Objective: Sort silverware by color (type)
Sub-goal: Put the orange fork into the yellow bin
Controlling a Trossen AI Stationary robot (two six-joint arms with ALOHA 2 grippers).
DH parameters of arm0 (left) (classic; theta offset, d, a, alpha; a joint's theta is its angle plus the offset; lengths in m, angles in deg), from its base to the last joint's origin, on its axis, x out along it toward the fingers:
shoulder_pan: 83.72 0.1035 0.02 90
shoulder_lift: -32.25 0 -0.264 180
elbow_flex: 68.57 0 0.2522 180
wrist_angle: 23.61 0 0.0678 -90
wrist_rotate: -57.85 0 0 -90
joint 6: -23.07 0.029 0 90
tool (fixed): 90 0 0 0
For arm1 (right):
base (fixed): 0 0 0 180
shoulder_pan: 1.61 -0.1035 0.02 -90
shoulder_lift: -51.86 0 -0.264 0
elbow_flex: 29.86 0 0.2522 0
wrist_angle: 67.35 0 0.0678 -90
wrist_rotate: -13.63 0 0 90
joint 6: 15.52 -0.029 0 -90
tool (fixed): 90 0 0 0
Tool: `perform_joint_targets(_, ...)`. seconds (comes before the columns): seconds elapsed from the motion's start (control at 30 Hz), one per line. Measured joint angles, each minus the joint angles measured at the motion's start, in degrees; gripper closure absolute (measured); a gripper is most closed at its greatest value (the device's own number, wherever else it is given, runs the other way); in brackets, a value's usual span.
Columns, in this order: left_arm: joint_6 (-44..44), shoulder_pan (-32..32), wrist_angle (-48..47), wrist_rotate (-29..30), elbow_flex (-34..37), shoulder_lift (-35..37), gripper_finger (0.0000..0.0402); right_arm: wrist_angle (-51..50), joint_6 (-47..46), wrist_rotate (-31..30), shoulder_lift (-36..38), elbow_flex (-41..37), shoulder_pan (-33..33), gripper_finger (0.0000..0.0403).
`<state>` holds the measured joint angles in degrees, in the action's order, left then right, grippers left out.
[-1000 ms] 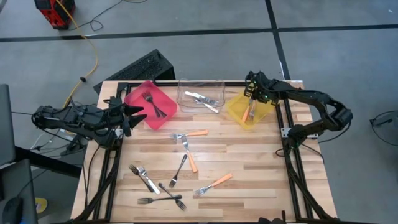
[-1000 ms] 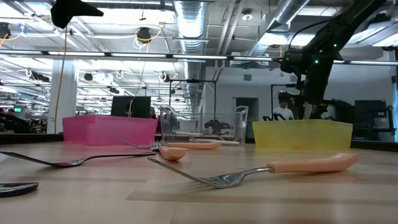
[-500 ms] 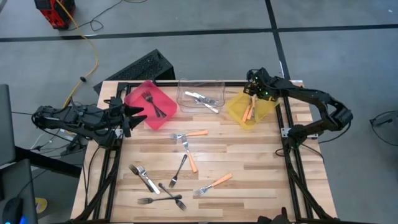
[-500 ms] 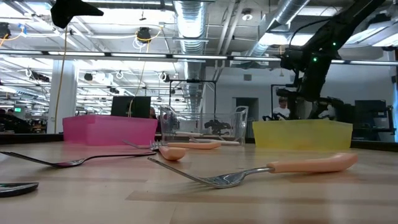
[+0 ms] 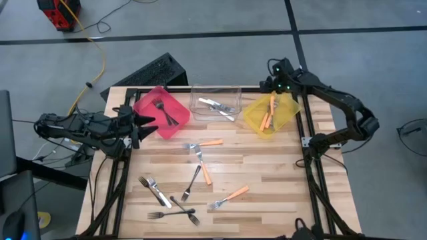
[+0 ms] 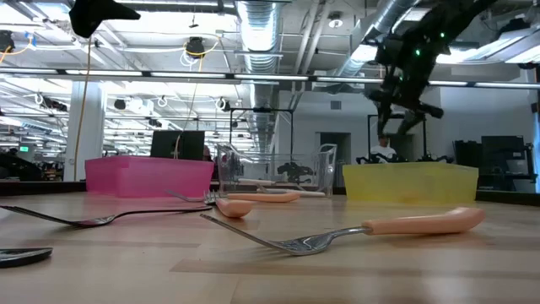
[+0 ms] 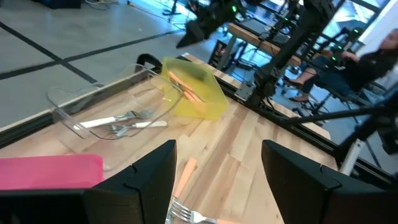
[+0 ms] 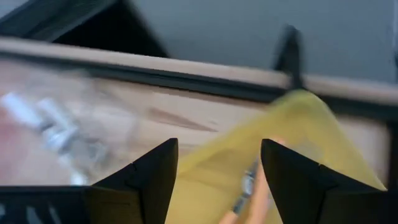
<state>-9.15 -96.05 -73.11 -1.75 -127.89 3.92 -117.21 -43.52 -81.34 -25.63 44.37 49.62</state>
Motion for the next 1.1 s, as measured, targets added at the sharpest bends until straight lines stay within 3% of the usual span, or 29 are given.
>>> perform_joint_targets(0.23, 1.2, 0.0, 0.0, -2.1, 0.0, 0.0, 0.0182, 0.2, 13.0, 9.3, 0.0, 5.5, -8.5, 0.0147)
perform_joint_targets(0.43, 2.0, 0.0, 0.0, -2.1, 0.0, 0.0, 0.0182, 0.0, 19.1, 16.7, 0.0, 6.1, -21.9, 0.0148)
perform_joint_targets(0.6, 2.0, 0.0, 0.0, -2.1, 0.0, 0.0, 0.0182, 1.2, 22.6, 16.1, -0.8, 6.1, -37.2, 0.0148)
perform_joint_targets(0.73, 2.0, 0.0, 0.0, -2.1, 0.0, 0.0, 0.0182, 3.2, 24.1, 9.9, -2.8, 6.1, -48.8, 0.0148)
perform_joint_targets(0.87, 2.0, 0.0, 0.0, -2.1, 0.0, 0.0, 0.0182, 5.5, 23.6, 3.6, -6.2, 6.1, -56.7, 0.0148)
perform_joint_targets(1.1, 2.0, 0.0, 0.0, -2.1, 0.0, 0.0, 0.0182, 6.1, 23.5, 3.6, -14.8, 7.0, -68.9, 0.0148)
